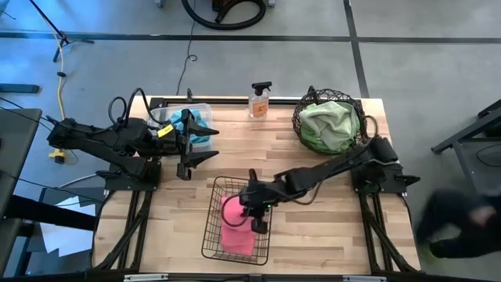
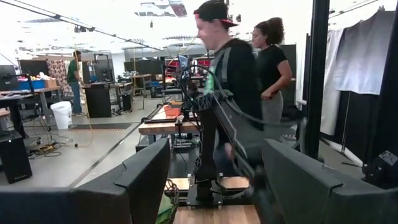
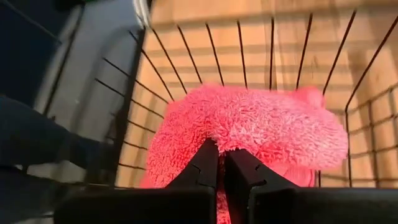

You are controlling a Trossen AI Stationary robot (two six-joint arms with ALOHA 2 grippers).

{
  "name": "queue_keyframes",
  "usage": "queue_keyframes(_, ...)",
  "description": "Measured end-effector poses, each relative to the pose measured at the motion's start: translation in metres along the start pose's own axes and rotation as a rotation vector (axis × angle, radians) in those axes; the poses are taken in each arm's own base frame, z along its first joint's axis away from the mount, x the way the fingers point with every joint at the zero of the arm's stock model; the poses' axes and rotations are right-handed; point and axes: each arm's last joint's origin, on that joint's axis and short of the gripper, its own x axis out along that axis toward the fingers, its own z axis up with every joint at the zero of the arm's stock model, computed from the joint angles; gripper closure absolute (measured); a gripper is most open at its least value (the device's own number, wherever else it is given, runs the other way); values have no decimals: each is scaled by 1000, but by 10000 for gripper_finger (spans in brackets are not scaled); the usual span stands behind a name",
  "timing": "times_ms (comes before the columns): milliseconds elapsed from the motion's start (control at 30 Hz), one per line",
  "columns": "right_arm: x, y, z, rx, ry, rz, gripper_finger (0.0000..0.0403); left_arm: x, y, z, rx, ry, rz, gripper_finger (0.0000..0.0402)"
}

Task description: Sort microfiber towel by color & place in baskets

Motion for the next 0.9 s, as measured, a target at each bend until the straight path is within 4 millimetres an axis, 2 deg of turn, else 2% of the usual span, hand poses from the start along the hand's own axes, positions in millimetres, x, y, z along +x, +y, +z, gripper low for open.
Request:
queue_keyframes(200,27,-8,-14,56,80,-29,403,0,0,0,0,-1,0,156)
queue_keyframes(567,51,-26,-30,71,195,-46,392,0,1,0,2,4,39,156)
queue_keyframes(700,53,-30,-34,108,224,-63,338,0,1,0,3,4,40,156)
queue_keyframes(900,51,-34,-38,137,282,-64,218,0,1,0,2,4,40,156)
